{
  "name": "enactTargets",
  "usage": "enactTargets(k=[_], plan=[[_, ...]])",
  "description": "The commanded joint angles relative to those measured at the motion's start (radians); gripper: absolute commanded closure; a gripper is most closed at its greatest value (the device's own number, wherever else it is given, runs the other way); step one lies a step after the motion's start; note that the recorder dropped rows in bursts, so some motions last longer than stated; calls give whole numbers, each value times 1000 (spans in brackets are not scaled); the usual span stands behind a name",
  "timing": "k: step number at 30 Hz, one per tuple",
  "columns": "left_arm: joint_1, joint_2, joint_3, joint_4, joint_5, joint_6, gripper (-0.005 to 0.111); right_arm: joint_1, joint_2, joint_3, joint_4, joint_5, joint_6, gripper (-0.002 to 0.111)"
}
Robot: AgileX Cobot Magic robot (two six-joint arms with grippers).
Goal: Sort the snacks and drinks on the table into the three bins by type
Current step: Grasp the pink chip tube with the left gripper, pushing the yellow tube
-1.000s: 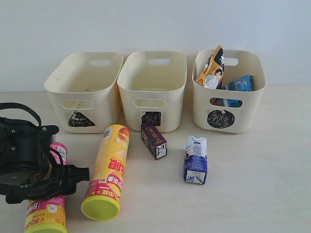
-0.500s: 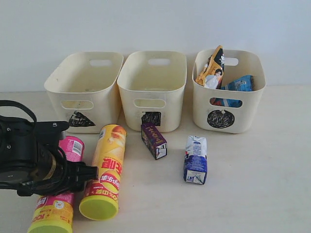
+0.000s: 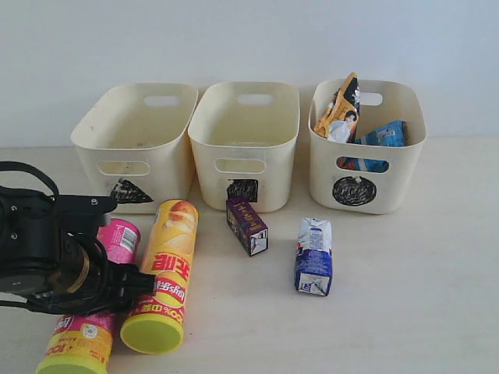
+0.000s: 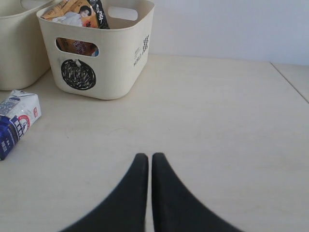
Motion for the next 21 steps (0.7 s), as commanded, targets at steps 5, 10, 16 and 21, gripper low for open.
enactTargets(k=[5,10,16,21], plan=[[2,-77,4,-6,72,54,103,0,-4,4,1,-5,-3,108],[2,-155,4,-65,126,167,103,0,-4,4,1,-5,-3,108],[2,-166,4,-146,112,284,103,0,-4,4,1,-5,-3,108],[2,-166,4,-167,97,317,103,0,-4,4,1,-5,-3,108]])
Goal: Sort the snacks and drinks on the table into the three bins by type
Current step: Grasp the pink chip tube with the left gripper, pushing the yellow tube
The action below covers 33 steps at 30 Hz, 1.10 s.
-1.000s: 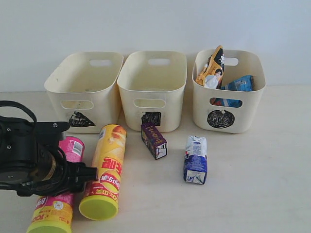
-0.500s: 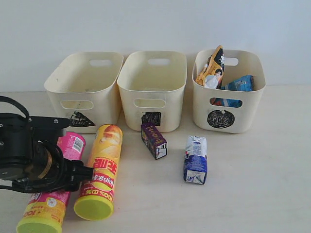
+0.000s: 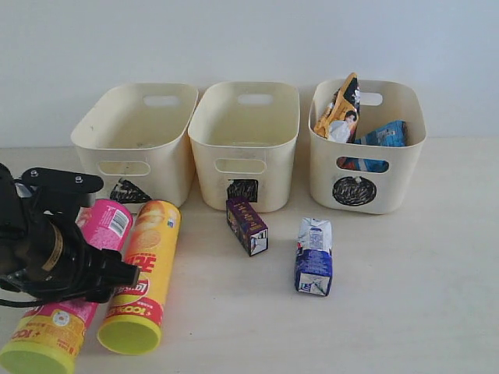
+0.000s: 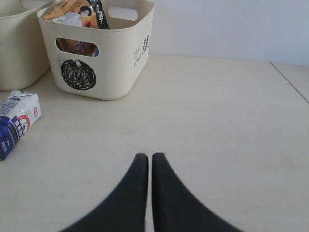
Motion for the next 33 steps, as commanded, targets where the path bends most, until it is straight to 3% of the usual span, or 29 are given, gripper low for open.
enactTargets(k=[1,28,33], plan=[[2,-7,3,-22,-13,27,103,0,-4,4,1,-5,-3,108],[2,-7,3,-19,-12,42,103,0,-4,4,-4,-8,-3,108],[2,-7,3,-12,46,45,103,0,-4,4,-4,-8,-3,108]])
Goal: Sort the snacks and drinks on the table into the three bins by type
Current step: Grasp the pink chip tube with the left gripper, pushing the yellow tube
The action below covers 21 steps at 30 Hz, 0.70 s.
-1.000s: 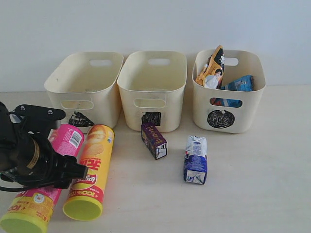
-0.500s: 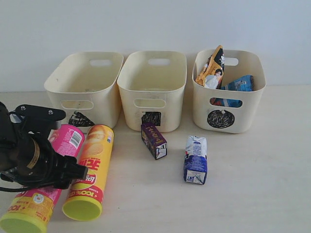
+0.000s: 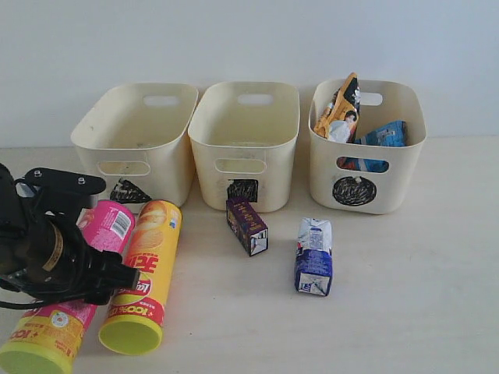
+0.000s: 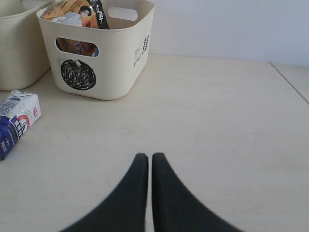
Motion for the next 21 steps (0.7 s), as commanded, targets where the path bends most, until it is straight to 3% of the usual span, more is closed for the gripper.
enactTargets(k=[1,21], plan=[[2,-9,3,9,55,8,103,0,-4,4,-2,-8,-3,108],[2,-100,3,7,60,24,103,0,-4,4,-2,-8,-3,108]])
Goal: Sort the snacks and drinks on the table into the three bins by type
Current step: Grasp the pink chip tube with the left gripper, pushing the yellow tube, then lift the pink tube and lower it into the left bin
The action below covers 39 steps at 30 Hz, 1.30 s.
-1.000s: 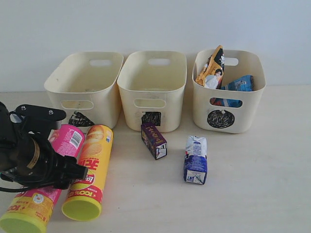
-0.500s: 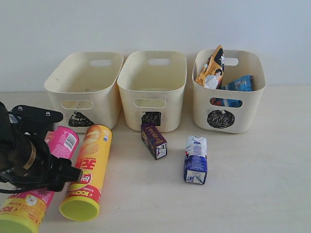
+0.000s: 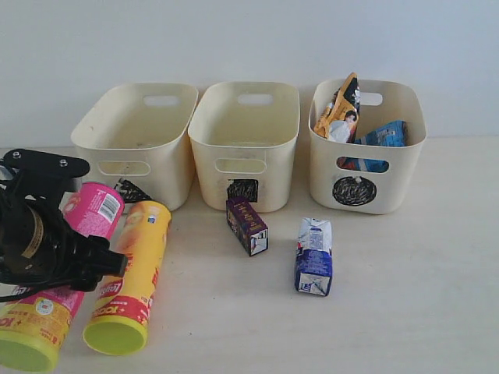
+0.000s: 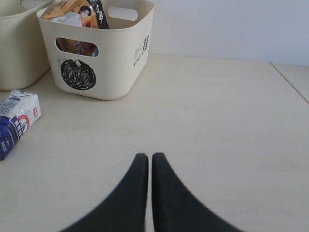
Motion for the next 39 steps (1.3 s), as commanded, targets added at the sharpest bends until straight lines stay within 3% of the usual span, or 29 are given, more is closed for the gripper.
enactTargets(k=[1,18,22,28,33,39], plan=[[2,-11,3,3,10,5,103,0,-4,4,-2,-8,-3,108],[25,-11,1,49,87,68,103,0,-4,4,-2,-8,-3,108],[25,-31,-17,-8,89,183,103,0,-4,4,-2,-8,-3,108],[25,-115,-168,-138,121,381,103,0,-4,4,-2,-8,-3,108],[28,-114,-352,-69,72,420,103,0,-4,4,-2,-8,-3,108],[181,75,-582,-94,-135,385,103,0,-4,4,-2,-6,-3,108]])
